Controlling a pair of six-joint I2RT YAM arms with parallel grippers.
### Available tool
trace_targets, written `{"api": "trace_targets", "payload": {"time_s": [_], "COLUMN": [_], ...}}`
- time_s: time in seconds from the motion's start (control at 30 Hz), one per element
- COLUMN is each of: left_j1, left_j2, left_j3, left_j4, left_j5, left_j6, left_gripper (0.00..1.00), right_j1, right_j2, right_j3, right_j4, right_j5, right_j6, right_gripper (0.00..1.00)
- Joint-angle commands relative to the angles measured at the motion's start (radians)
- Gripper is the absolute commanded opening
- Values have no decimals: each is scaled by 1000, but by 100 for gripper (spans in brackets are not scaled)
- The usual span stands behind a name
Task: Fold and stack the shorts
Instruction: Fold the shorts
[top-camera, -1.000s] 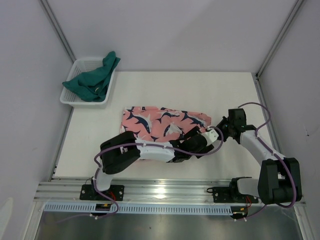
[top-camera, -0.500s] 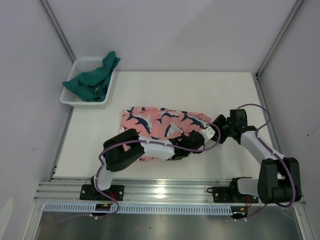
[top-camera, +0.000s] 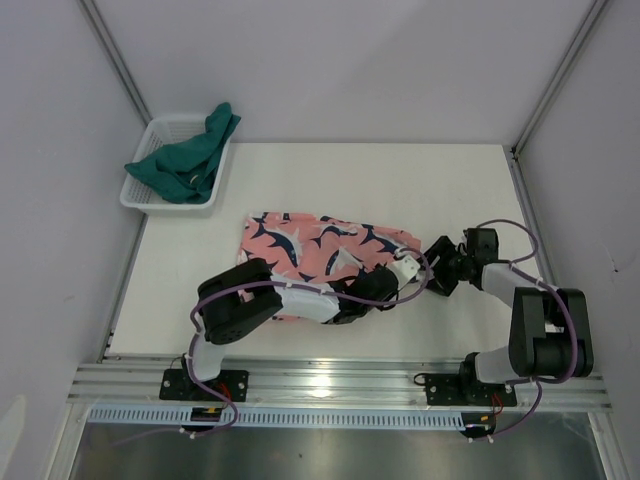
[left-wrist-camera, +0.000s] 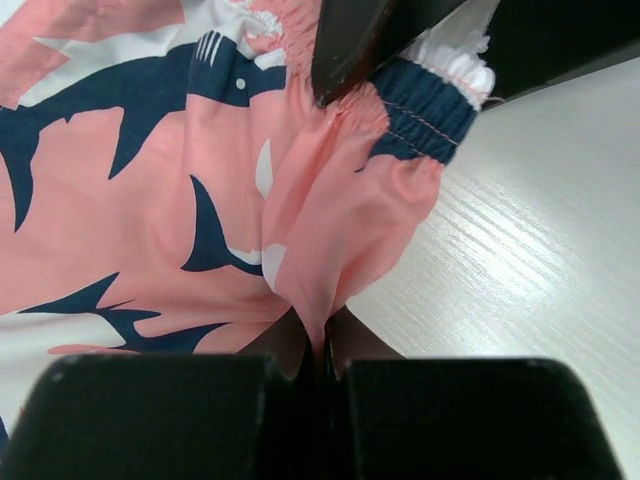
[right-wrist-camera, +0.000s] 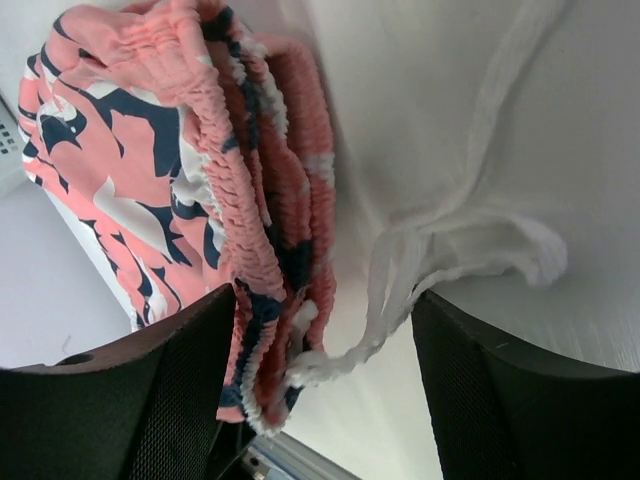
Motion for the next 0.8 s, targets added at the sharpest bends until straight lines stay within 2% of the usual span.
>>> {"api": "trace_targets", "payload": {"time_s": [0.0, 0.2, 0.3, 0.43, 0.6, 0.7, 0.73, 0.77], "left_j1": [10, 12, 12, 12, 12, 10, 12, 12], "left_j2": [-72, -117, -117, -107, -81, -75, -77, -78], "left_j3": [-13, -70, -78, -73, -55, -50, -47, -47], "left_j4": [55, 94, 94, 92, 86, 95, 95, 94], "left_j5": [35, 88, 95, 107, 114, 128, 134, 151], "left_j6": [-45, -83, -95, -106, -111, -111, -112, -114], "left_gripper": [0, 0, 0, 0, 0, 0, 0, 7], "right_j1": [-1, -7, -10, -10, -5, -5, -8, -16], "right_j2": [24, 116, 175, 212, 225, 228, 234, 240], "right_j3": [-14, -29, -27, -24, -20, -23, -21, -9], "right_j4": [136, 301, 359, 402, 394, 391, 391, 391], "right_j5": [-30, -73, -96, -119, -152, -149, -150, -155], "right_j6": [-58, -21, -1, 33, 56, 53, 47, 44], "right_gripper": [72, 69, 63, 49, 40, 28, 17, 12]}}
